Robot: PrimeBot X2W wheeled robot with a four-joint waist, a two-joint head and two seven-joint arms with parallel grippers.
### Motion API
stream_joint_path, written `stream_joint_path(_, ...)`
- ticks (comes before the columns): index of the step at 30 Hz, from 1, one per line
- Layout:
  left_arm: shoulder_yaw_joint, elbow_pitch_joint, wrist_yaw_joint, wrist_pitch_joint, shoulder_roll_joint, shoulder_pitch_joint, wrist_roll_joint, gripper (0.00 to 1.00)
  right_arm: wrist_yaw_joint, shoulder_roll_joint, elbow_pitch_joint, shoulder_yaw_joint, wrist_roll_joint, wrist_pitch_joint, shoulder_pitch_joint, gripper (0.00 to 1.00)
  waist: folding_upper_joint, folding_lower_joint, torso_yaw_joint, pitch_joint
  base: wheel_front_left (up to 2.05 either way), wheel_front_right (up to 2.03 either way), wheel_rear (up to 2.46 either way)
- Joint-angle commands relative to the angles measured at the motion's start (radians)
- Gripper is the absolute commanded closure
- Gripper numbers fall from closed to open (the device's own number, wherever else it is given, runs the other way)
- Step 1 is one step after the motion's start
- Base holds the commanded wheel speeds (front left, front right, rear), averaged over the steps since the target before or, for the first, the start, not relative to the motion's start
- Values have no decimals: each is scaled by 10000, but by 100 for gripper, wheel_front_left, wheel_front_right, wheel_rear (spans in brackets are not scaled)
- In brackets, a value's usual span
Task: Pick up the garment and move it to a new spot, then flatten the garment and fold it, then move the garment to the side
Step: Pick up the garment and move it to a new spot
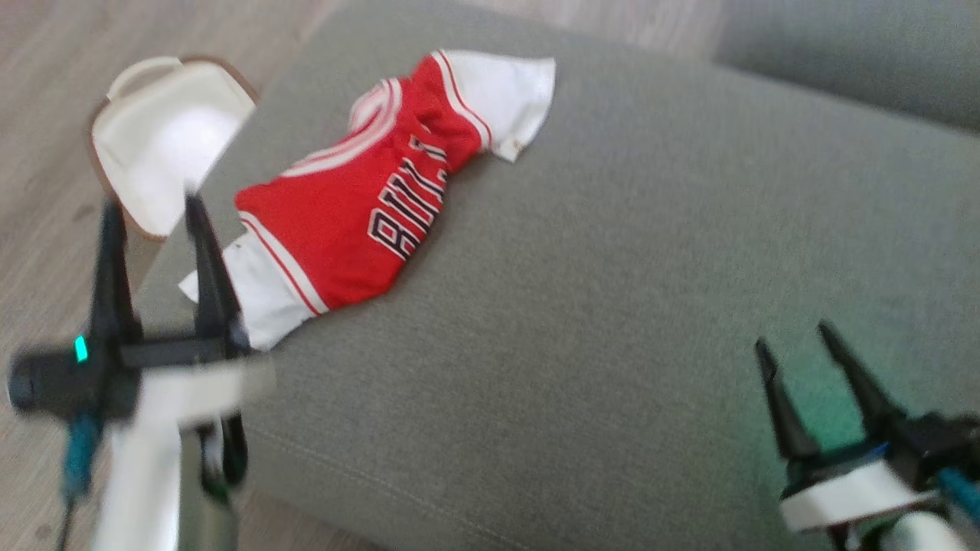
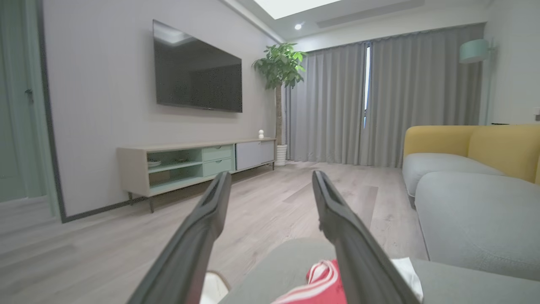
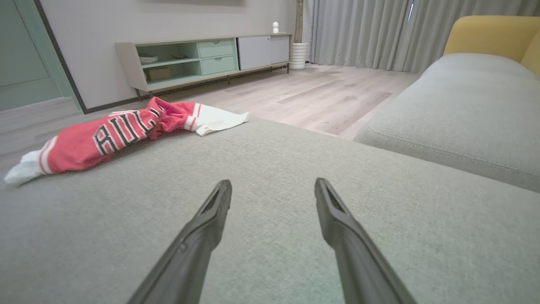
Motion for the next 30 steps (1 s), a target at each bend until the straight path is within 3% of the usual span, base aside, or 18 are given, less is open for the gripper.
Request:
stream_joint_path(1,401,-86,-127,-51,250,-900,-9,0,35,-422,-448,222,-71,-135,-626,0,0,-1,-410,1058,0,0,0)
stream_joint_path(6,320,2163,-694,162,751,-3668,-73,0,35,-1402,-815,261,-87,-135,-1088,0,0,-1,-718,2162,0,0,0)
stream_joint_path(14,-134,6799,-1291,2127,1261,-7595,-540,0,35,-2499,-1431,292,-69,-136,-1439,0,0,-1,-1338,3287,0,0,0)
stream_joint_path(23,-257,10704,-1239,3203,1861,-9223,-667,0,35,-2766,-1981,137,-82,-63,-1592,0,0,-1,-2394,4266,0,0,0)
stream_joint_path(26,-267,11428,-1195,3342,2015,-9293,-695,0,35,-2716,-2025,60,-100,-70,-1580,0,0,-1,-2595,4439,0,0,0)
stream_joint_path(27,-271,11550,-1203,3243,2042,-9325,-709,29,35,-2697,-2023,38,-113,-75,-1579,0,0,-1,-2629,4462,0,0,0)
stream_joint_path(28,-296,11594,-1211,3011,2099,-9360,-689,100,35,-2666,-2007,27,-128,-79,-1587,0,0,-1,-2660,4461,0,0,0)
stream_joint_path(30,-391,11574,-1238,2365,2241,-9451,-600,100,35,-2567,-1911,38,-154,-90,-1616,0,0,-1,-2709,4348,0,0,0)
